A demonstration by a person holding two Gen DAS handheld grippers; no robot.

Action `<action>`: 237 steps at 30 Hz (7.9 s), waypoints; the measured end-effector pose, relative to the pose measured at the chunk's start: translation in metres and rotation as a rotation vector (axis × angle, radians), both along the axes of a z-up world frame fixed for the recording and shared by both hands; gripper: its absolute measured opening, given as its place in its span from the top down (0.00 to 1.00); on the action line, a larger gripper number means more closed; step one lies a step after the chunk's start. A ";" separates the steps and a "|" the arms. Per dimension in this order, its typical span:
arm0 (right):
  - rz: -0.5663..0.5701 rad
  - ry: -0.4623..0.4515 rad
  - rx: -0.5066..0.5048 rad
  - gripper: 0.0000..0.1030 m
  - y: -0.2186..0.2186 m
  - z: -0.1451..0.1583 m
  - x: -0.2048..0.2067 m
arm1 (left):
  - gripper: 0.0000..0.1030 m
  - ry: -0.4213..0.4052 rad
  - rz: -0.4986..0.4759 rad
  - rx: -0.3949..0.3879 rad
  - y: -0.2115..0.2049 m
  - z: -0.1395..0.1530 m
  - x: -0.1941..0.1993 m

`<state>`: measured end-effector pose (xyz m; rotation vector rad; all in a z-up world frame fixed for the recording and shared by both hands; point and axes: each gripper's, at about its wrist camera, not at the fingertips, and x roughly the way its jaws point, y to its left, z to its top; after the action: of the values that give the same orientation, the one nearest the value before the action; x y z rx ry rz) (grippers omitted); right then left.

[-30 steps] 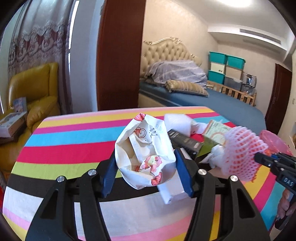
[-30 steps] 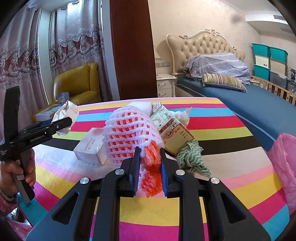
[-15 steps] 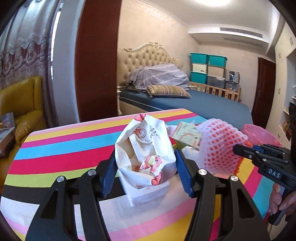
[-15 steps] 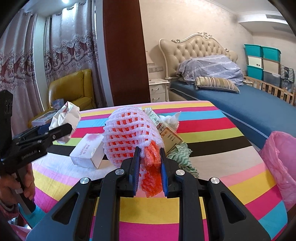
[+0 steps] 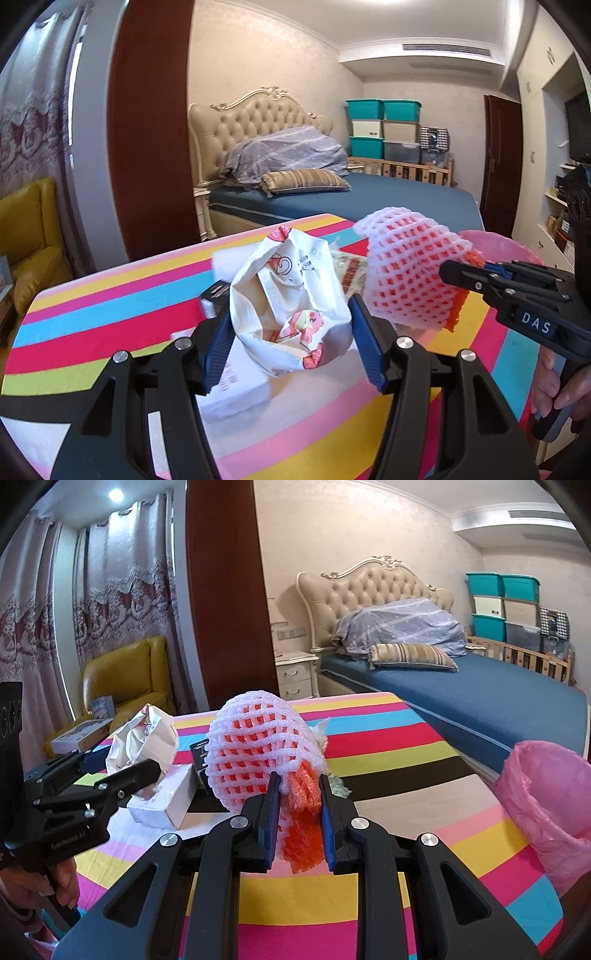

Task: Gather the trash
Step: 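Carry the foam net with the right gripper while the left gripper carries the paper bag to the pink wastebasket, then open the right gripper over the wastebasket while the left gripper opens to drop the paper bag, then move both grippers back to the remaining trash on the table, then grasp the white tissue box with the left gripper while the right gripper grasps a white cloth, then carry the tissue box with the left gripper while the right gripper carries the white cloth to the wastebasket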

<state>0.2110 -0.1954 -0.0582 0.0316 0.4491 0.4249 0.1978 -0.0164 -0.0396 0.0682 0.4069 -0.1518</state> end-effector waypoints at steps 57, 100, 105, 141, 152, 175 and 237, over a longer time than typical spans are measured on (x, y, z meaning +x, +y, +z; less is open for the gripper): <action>-0.627 -0.023 0.076 0.39 -0.314 0.002 0.041 | 0.18 0.114 -0.574 -0.110 -0.332 0.008 0.179; -0.122 0.099 -0.012 0.38 -0.044 -0.014 0.025 | 0.05 0.085 0.138 0.036 0.027 0.000 0.028; -0.047 0.117 -0.039 0.38 -0.010 -0.020 0.029 | 0.05 0.148 0.232 0.007 0.064 -0.016 0.024; 0.186 0.204 -0.151 0.38 0.079 -0.033 0.056 | 0.28 0.404 0.262 0.030 0.097 -0.056 0.077; 0.200 0.299 -0.201 0.48 0.106 -0.045 0.079 | 0.27 0.403 0.294 -0.031 0.127 -0.057 0.062; 0.233 0.145 -0.152 0.81 0.094 -0.024 0.031 | 0.32 0.161 0.293 0.000 0.114 -0.031 0.027; -0.356 0.027 0.023 0.81 -0.175 0.006 -0.002 | 0.32 0.040 -0.410 -0.082 -0.159 0.035 0.083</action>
<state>0.2088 -0.3700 -0.0526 0.1378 0.4549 0.0792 0.2806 -0.1752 -0.0047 0.0672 0.4231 -0.5746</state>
